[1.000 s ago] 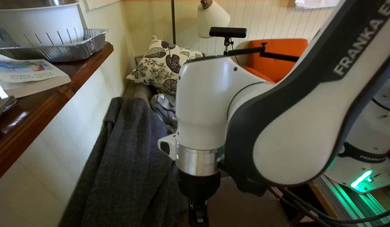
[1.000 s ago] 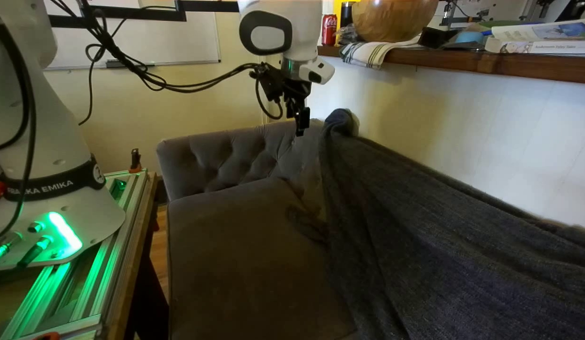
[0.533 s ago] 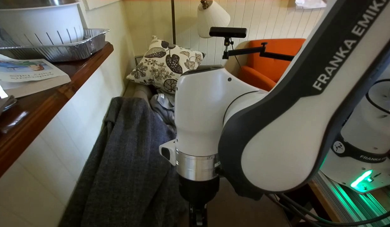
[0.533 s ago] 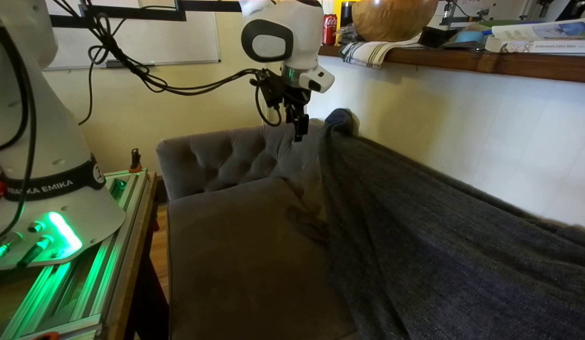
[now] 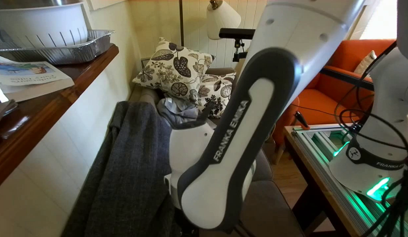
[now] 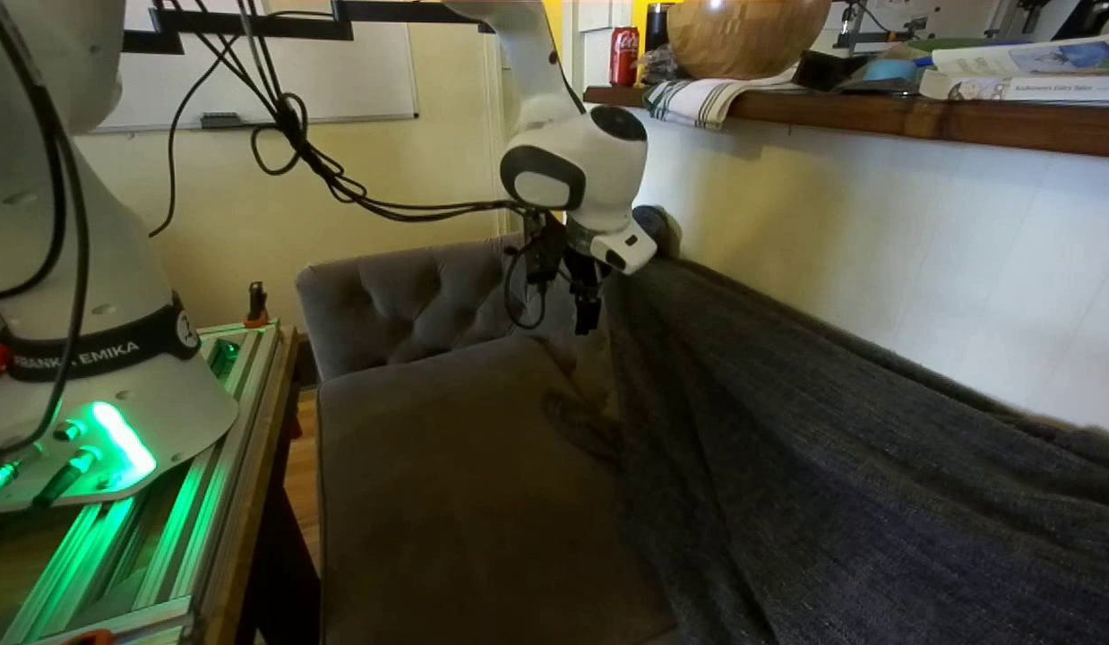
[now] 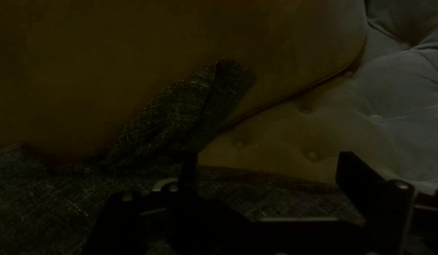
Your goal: Pull the fleece slightly to the left
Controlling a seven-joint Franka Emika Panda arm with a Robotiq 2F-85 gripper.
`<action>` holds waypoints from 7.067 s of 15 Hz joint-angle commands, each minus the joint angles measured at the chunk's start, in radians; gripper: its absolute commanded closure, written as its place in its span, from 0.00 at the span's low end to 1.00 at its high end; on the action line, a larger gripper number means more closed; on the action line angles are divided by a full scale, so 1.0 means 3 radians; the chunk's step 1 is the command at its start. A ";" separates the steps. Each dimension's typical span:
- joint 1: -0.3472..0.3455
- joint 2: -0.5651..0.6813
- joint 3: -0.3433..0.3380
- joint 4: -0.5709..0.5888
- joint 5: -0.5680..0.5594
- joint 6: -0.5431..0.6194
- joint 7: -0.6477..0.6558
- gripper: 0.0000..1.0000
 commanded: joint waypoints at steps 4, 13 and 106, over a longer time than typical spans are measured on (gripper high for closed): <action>-0.0295 0.1110 0.0231 0.0688 0.0099 0.0231 0.0243 0.00; -0.0187 0.1419 0.0263 0.0778 -0.0037 0.0382 0.0649 0.00; -0.0636 0.1531 0.0509 -0.0492 -0.1118 0.2459 0.2363 0.00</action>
